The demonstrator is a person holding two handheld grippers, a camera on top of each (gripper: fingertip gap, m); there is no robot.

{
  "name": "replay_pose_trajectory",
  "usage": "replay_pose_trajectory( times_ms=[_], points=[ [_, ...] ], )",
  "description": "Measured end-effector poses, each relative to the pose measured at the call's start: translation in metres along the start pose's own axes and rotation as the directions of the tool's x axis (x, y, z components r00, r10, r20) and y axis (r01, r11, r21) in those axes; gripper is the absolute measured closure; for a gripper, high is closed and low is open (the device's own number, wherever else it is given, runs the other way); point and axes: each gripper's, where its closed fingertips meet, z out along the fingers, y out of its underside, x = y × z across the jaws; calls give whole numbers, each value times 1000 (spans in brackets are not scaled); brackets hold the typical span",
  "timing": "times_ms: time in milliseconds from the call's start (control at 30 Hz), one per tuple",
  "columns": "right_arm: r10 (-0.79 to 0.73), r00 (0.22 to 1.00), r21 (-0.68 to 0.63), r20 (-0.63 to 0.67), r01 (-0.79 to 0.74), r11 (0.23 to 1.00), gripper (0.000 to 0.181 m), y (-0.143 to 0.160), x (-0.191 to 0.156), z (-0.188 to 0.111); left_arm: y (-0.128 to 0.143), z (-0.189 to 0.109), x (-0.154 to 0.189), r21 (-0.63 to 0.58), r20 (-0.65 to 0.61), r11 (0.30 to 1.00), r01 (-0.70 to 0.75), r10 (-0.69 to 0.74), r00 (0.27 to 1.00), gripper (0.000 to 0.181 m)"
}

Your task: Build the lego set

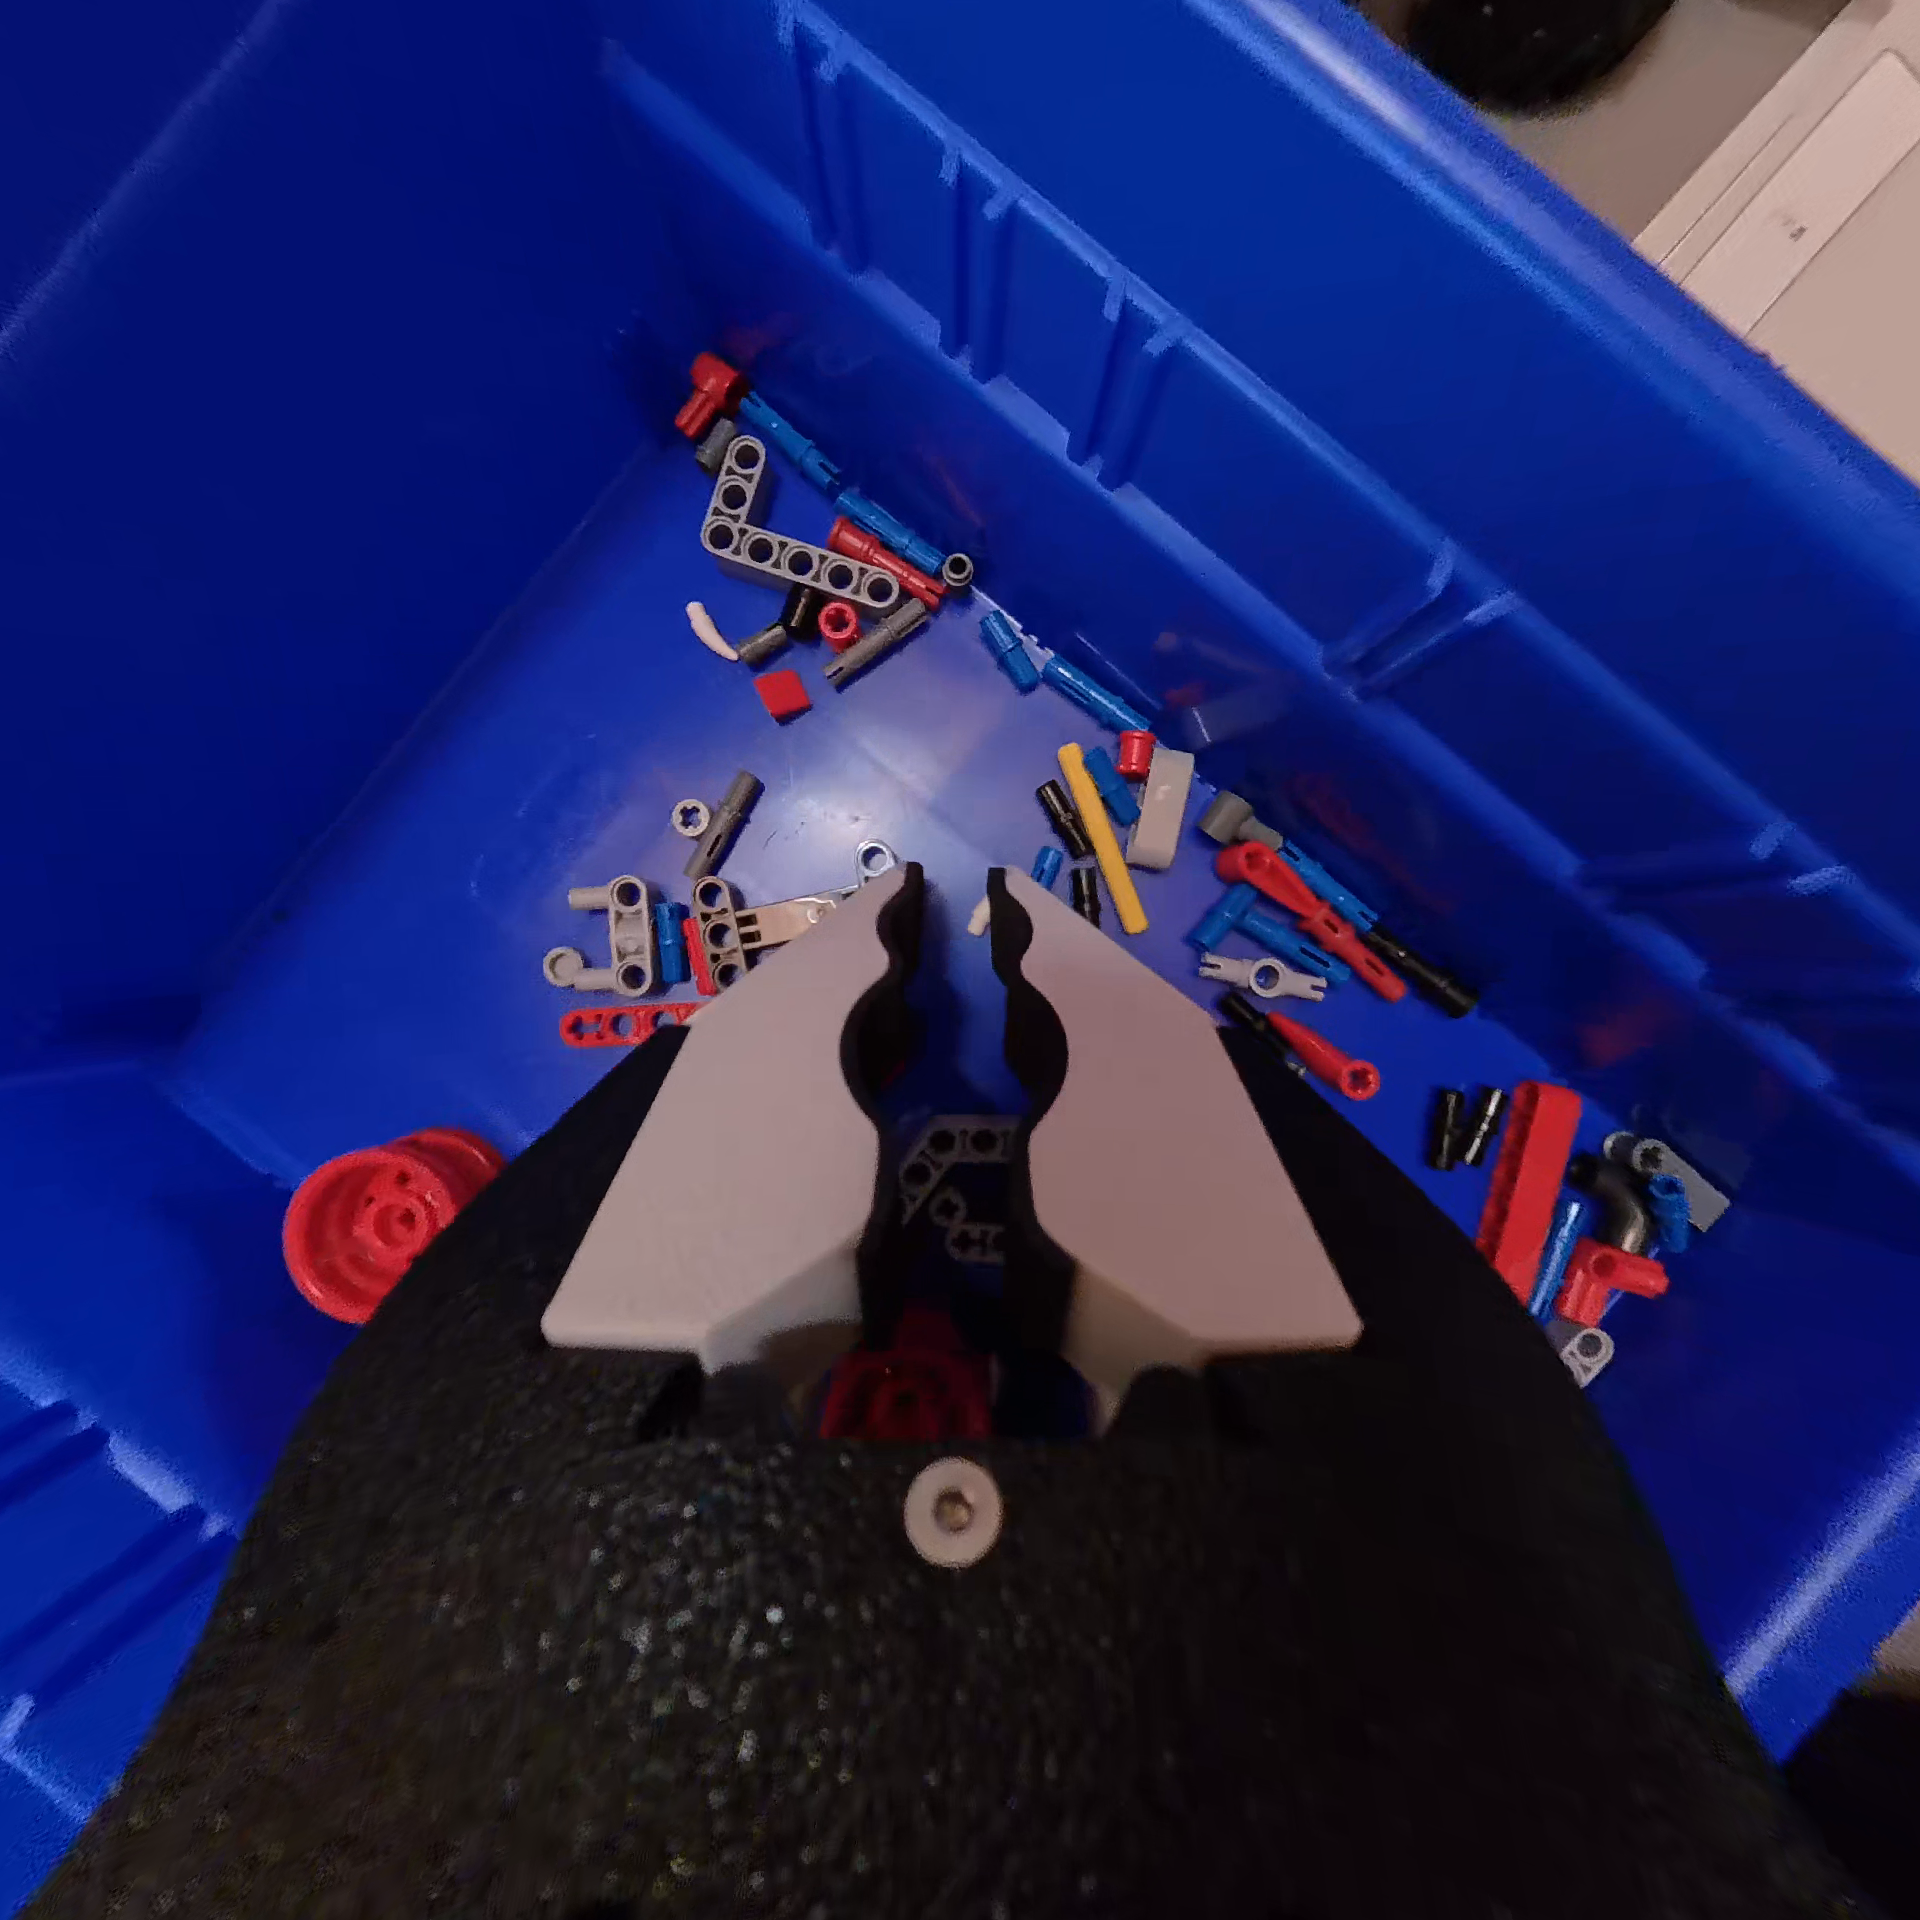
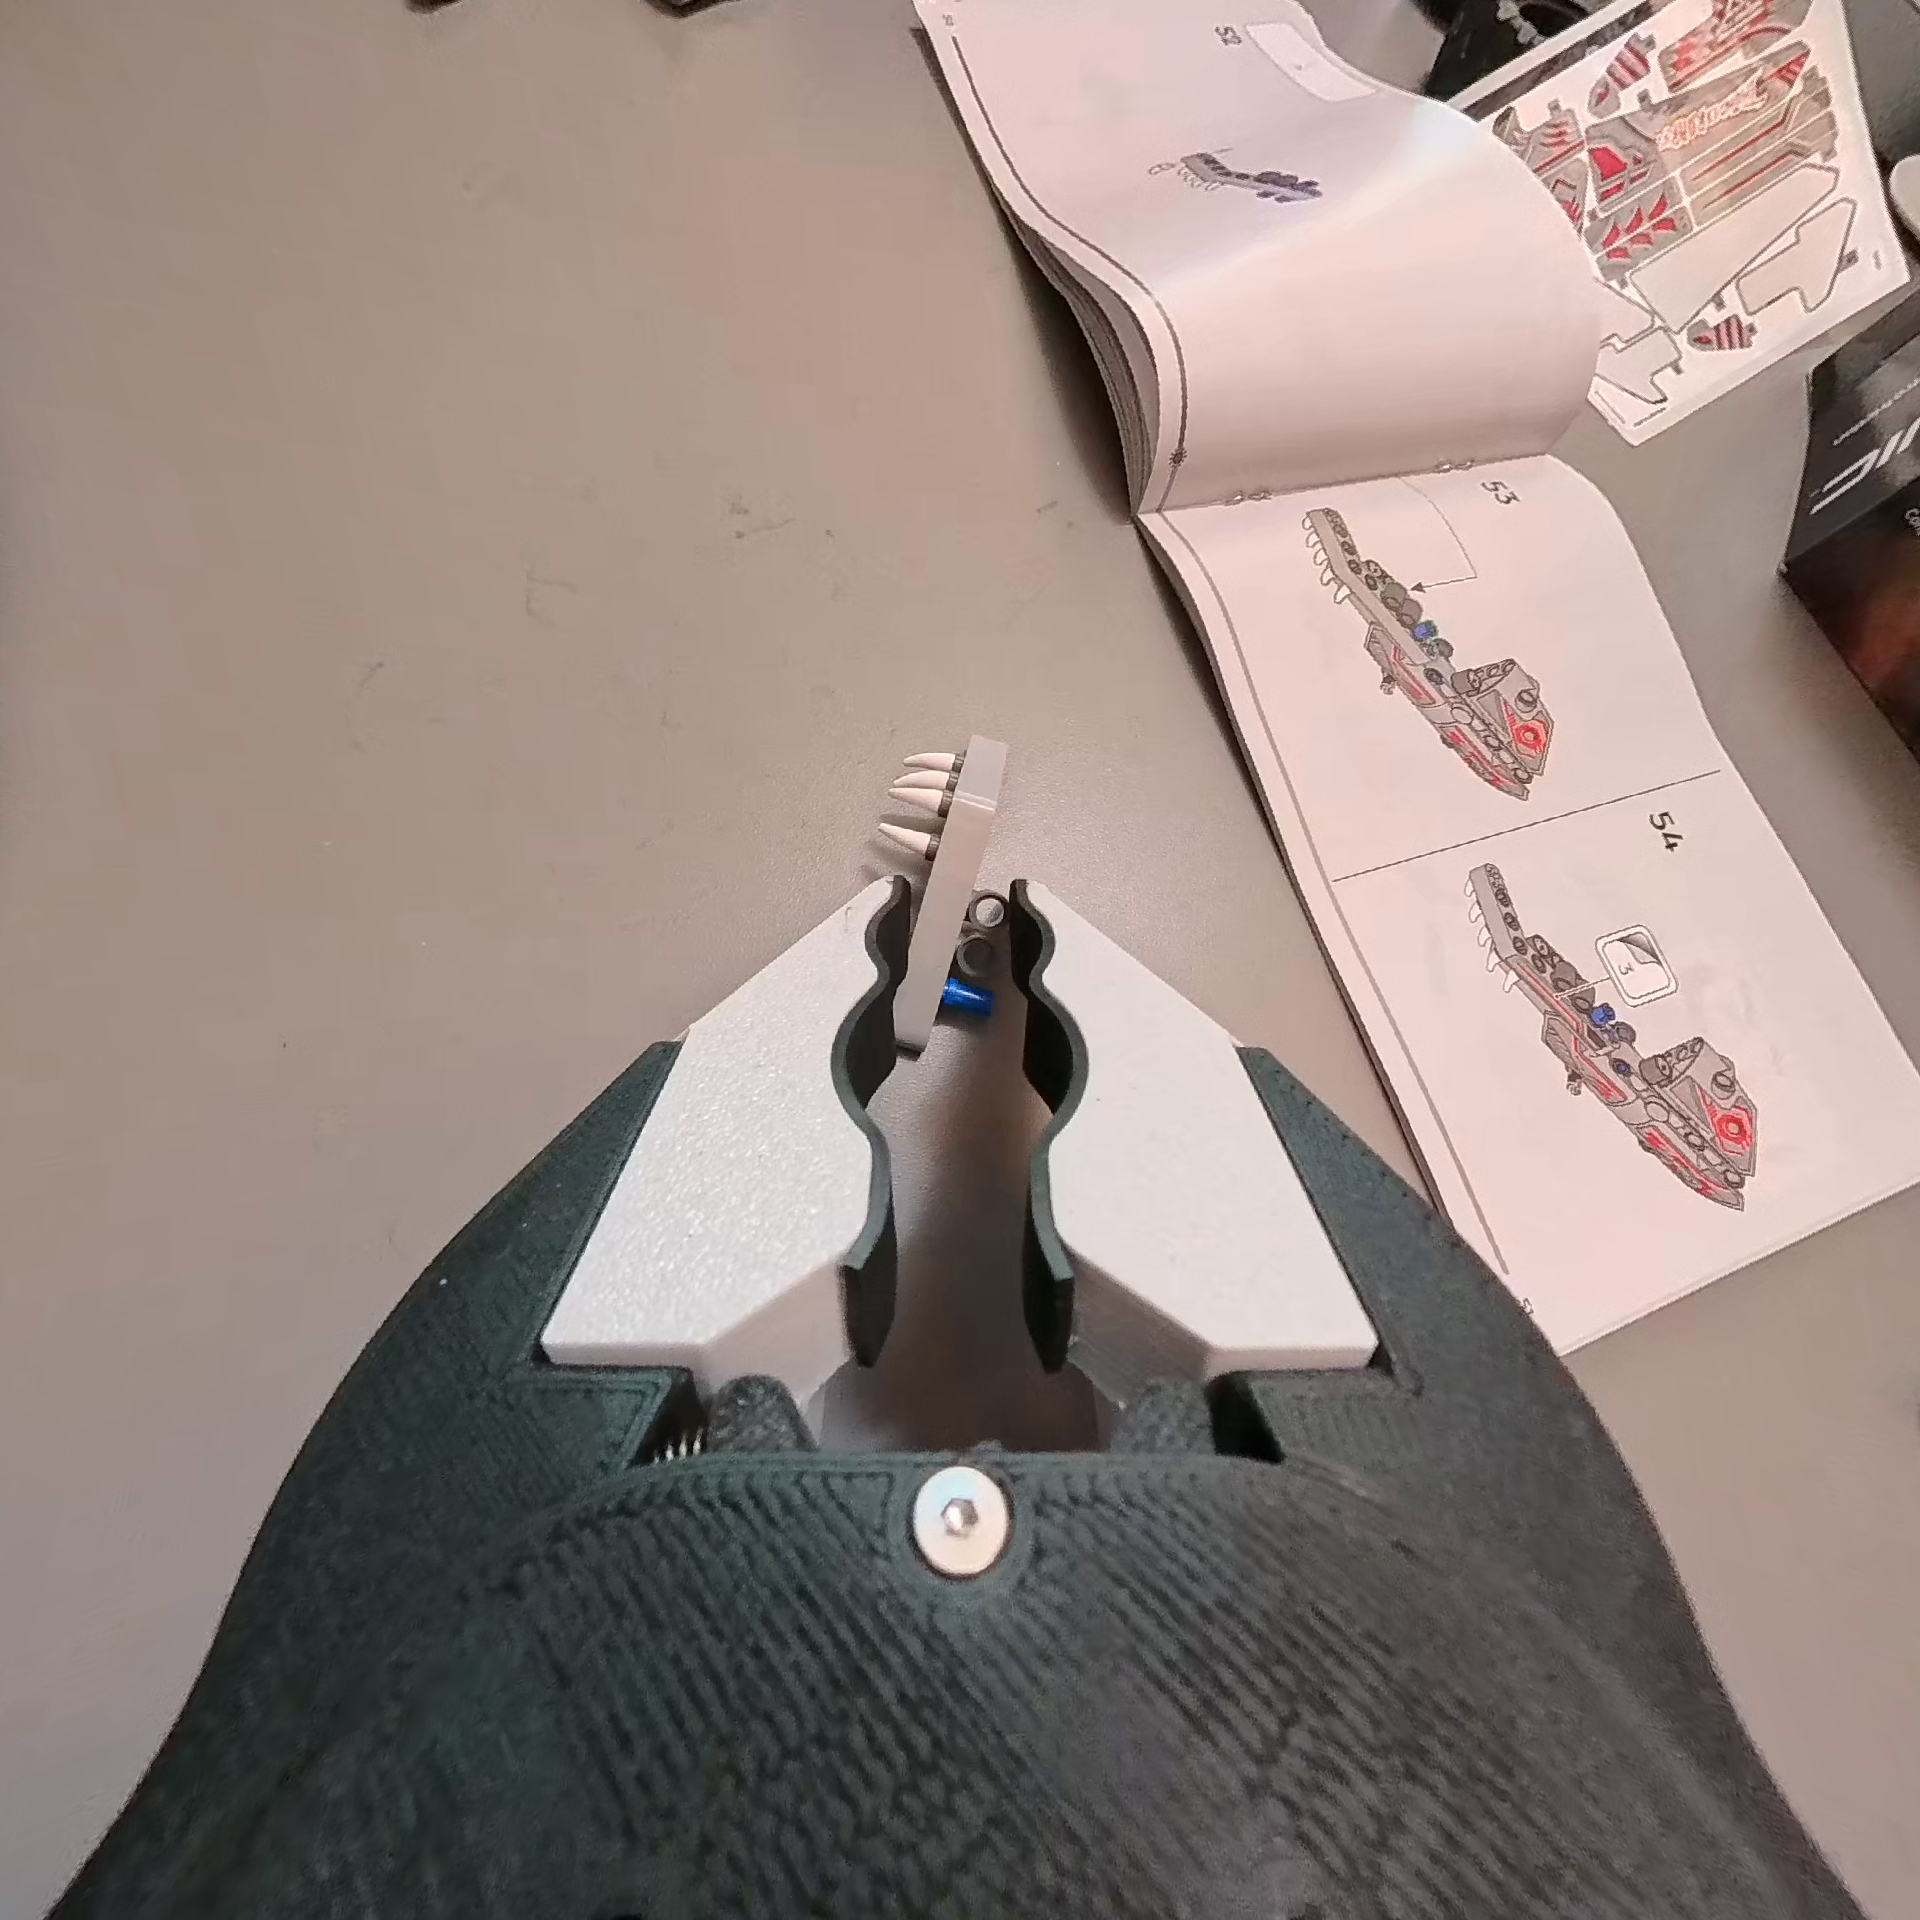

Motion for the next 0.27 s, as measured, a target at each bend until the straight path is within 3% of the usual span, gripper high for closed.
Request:
replay_pose_trajectory(
  times_ms=[33,267],
  points=[
    [-1,1000,0,0,1,1000,164,0,0,0,0,-2,0,1,0,1000,3,-3,1000,171],
    [8,1000,-1,7,-8,1000,164,0,0,0,1,1,0,-1,8,1000,-27,27,1000,173]
  ],
)
